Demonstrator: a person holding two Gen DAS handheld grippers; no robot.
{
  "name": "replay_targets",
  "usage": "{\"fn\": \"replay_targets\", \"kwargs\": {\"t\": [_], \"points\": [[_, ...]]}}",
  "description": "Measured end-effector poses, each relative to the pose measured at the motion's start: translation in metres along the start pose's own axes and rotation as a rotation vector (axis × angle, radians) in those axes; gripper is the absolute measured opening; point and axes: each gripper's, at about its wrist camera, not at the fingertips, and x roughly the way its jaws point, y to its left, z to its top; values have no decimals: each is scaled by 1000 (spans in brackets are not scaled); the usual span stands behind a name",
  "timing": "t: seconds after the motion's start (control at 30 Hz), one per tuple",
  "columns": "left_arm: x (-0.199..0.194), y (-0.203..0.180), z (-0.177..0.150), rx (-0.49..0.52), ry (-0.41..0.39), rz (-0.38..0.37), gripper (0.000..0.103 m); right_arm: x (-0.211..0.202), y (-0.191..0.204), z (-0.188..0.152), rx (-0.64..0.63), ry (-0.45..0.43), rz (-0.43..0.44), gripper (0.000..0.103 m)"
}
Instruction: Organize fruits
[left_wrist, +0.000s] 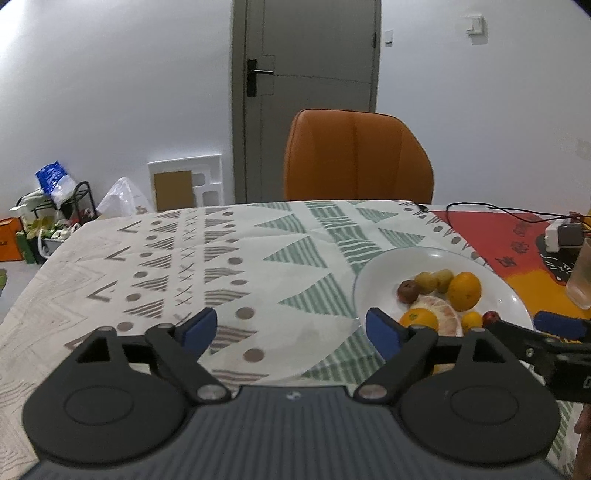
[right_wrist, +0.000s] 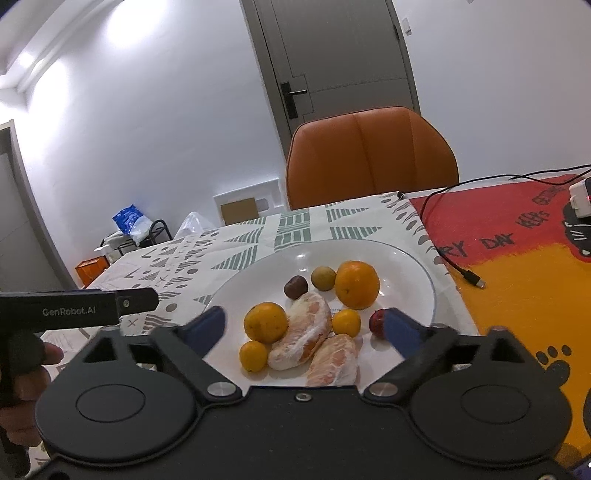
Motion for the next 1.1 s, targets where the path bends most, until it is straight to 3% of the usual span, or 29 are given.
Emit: {"fn": "replay_targets", "kwargs": {"t": [0.07,0.3,0.87,1.1], "points": [[-3,3,-2,-7,8,5,91,-1,3,-1,5,0,4,103],[-17,16,-13,-21,33,35,96,-7,20,-8,-4,-1,4,103],[-54,46,-27,-62,29,86,97,-23,49,-16,-52,-24,-25,103],[-71,59,-33,-79,15,105,99,-29,59,-15,-75,-14,16,103]]}}
